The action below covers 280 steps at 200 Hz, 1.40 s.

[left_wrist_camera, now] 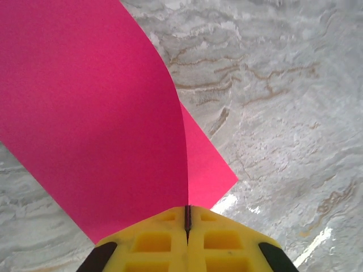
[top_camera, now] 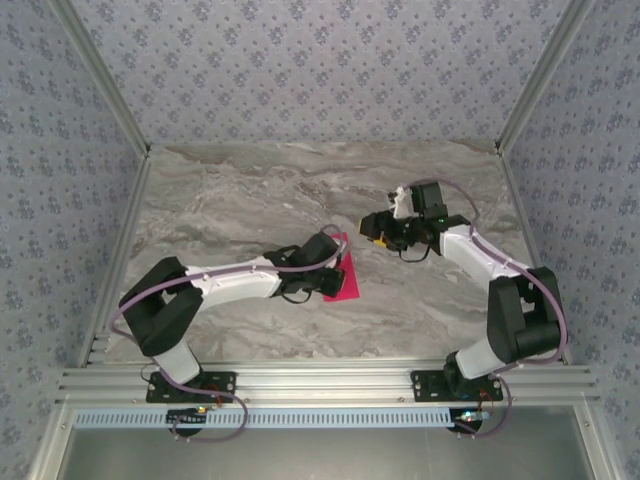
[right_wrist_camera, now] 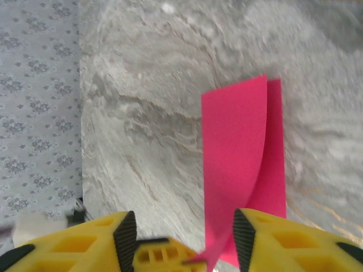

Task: Fold a paper plane with a square sheet of paper (fold left side to right side)
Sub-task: Fold the triangle a second time at the center of the table.

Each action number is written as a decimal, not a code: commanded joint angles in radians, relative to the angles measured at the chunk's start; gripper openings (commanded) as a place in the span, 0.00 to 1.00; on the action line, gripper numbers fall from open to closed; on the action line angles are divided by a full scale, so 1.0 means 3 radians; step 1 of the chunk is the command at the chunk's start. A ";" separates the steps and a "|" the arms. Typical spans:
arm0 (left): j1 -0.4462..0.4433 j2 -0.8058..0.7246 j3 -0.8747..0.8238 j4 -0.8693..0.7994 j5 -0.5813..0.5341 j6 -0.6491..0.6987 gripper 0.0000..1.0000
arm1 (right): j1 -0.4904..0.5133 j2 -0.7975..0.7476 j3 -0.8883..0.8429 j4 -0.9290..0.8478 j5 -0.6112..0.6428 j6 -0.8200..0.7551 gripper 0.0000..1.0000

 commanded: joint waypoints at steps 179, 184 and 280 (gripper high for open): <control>0.0736 0.0204 0.0100 -0.0279 0.1243 0.0554 0.08 | 0.0771 0.0628 -0.0326 -0.0571 0.0812 -0.0108 0.13; 0.0742 0.0213 0.0111 -0.0280 0.1242 0.0564 0.08 | 0.0771 0.0631 -0.0323 -0.0581 0.0821 -0.0107 0.13; 0.0825 0.0438 0.0323 -0.0471 0.1202 0.0748 0.08 | 0.0804 0.0656 -0.0303 -0.0677 0.0887 -0.0159 0.13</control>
